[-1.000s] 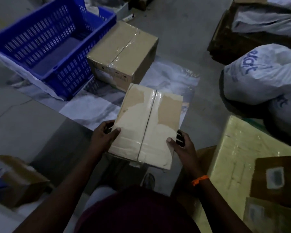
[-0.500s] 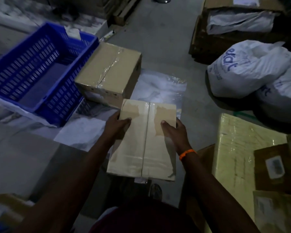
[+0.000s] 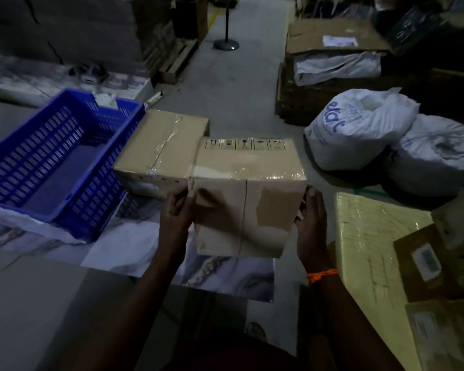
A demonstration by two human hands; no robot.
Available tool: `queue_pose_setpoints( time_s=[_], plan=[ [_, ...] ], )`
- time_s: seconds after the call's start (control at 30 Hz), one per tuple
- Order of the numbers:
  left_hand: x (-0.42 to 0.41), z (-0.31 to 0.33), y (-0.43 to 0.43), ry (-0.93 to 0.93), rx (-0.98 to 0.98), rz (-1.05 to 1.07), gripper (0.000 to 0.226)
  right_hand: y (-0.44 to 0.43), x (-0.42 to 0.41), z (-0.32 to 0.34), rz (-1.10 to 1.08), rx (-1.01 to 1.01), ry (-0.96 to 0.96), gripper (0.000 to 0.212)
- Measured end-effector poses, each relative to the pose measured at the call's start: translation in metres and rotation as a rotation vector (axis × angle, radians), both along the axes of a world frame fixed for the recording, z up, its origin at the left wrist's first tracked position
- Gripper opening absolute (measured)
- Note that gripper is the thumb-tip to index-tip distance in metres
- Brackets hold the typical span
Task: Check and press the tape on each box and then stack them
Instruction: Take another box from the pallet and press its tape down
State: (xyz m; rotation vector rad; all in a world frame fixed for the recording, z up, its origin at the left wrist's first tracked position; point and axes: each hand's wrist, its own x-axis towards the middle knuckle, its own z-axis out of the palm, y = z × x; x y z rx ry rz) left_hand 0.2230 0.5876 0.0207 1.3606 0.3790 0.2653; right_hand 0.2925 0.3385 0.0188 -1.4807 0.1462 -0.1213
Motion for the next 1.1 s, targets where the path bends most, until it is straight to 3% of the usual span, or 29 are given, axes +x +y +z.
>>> queue_pose_setpoints(
  time_s=[0.07, 0.2, 0.27, 0.37, 0.47, 0.73, 0.97, 1.1],
  plan=[
    [-0.023, -0.008, -0.003, 0.011, -0.046, 0.031, 0.062, -0.001, -0.019, -0.008, -0.004, 0.024, 0.03, 0.044],
    [-0.057, -0.022, -0.012, 0.04, -0.001, 0.101, 0.025, -0.006, -0.053, -0.028, -0.03, 0.004, 0.079, 0.057],
    [-0.062, -0.023, -0.012, 0.067, -0.002, 0.116, 0.028, -0.011, -0.06, -0.034, -0.023, -0.023, 0.082, 0.051],
    [-0.061, -0.015, -0.009, 0.069, 0.017, 0.104, 0.041, -0.02, -0.059, -0.03, 0.026, -0.123, 0.072, 0.019],
    [-0.05, -0.008, -0.001, 0.079, 0.08, 0.051, 0.052, -0.025, -0.047, -0.025, 0.114, -0.168, 0.09, 0.025],
    [0.028, 0.042, 0.015, 0.154, 0.267, -0.219, 0.03, -0.021, 0.01, 0.006, 0.283, -0.102, 0.144, 0.039],
    [0.026, 0.046, 0.005, 0.01, 0.293, -0.353, 0.064, -0.03, 0.014, 0.022, 0.204, -0.193, 0.052, 0.037],
    [0.004, 0.024, 0.001, -0.007, 0.199, -0.277, 0.075, -0.039, -0.001, 0.022, 0.181, -0.11, 0.018, 0.046]
  ],
)
